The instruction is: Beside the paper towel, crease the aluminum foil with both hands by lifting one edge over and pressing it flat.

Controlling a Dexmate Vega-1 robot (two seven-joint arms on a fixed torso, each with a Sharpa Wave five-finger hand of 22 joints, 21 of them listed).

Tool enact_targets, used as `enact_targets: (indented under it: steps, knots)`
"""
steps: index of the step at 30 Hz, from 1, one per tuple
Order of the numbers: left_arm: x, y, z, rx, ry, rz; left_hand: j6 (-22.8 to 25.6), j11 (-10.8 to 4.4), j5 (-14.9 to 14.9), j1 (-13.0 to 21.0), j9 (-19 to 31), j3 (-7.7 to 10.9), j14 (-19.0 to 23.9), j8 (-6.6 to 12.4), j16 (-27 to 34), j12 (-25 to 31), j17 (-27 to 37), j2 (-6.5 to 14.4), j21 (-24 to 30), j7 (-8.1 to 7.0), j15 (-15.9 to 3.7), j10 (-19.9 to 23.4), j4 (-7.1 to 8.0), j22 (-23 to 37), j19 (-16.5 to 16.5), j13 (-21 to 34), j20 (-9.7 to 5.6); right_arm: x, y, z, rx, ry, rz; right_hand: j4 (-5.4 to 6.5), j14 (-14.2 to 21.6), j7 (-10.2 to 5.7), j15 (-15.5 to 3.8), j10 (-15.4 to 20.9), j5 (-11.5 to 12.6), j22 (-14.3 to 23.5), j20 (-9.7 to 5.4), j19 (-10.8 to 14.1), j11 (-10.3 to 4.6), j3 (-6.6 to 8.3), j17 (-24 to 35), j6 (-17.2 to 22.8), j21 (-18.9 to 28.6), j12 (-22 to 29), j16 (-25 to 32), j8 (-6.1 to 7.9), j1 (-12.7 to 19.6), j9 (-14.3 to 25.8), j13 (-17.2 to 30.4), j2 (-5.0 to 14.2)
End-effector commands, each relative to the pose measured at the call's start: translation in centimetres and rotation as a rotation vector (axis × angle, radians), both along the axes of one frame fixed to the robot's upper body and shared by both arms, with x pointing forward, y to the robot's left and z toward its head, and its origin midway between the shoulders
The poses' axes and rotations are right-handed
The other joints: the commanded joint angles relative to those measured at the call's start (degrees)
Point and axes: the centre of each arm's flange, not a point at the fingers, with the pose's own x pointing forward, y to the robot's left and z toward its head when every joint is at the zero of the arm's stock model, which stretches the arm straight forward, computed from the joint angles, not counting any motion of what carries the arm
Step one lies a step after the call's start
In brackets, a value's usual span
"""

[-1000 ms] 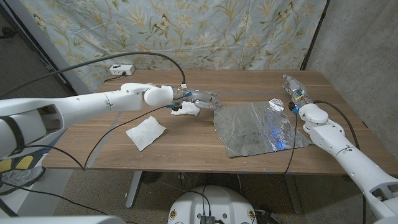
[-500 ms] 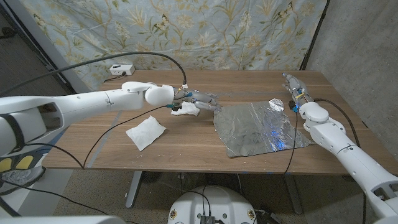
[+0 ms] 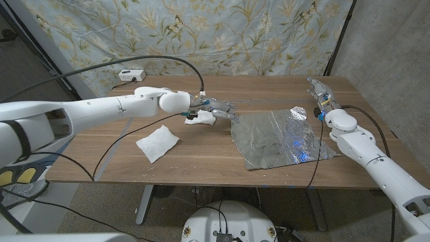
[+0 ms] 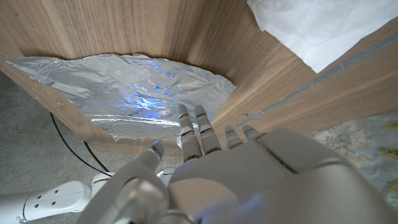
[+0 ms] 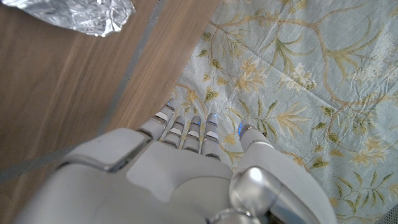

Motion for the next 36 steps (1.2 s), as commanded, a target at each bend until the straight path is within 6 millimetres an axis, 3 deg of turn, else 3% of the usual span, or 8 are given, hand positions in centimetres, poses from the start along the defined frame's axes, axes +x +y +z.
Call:
enact_targets:
  steps: [1,17,36]
  knots:
    - [0.4,-0.4,0.0,0.014,0.007,0.003,1.4,-0.07,-0.2,-1.3,0.1,0.27,0.6,0.50,0.2,0.7,0.1,0.0,0.5,0.32,0.04,2.0,0.18,0.2,-10.4,0.4,-0.44,0.1,-0.4,0.2,-0.002,0.002,-0.009,0.01,-0.3,0.09,-1.74,0.0,-0.3,0.2,-3.90,-0.2,-0.28,0.02,0.2,0.5,0.2,0.3,0.5,0.28,0.3,0.2,0.1,-0.37]
    - [0.6,-0.6,-0.2,0.045,0.005,0.023,6.4,-0.03,-0.1,-3.3,0.2,0.48,2.0,1.53,0.2,0.8,0.1,-0.1,0.4,0.68,-0.27,5.0,0.07,0.0,-10.8,0.6,0.01,-0.1,-0.5,0.4,-0.013,-0.004,-0.013,0.00,-0.3,0.16,-1.74,-0.1,-0.3,0.2,-3.83,-0.2,-0.29,-0.01,0.2,0.5,0.2,0.2,0.5,0.26,0.2,0.2,0.1,-0.37]
    - [1.0,-1.4,-1.6,0.061,0.029,0.023,5.1,0.20,-0.1,-4.1,0.2,0.66,2.0,0.41,-0.1,-0.3,0.1,-0.1,0.4,0.40,-0.07,3.8,0.10,0.0,-10.9,0.7,0.47,-0.6,-0.3,-0.1,-0.082,0.029,-0.001,-0.06,-0.3,0.13,-1.72,-0.1,-0.3,0.2,-3.82,-0.3,-0.38,0.00,0.2,0.6,0.2,0.2,0.5,0.24,0.2,0.3,0.1,-0.36]
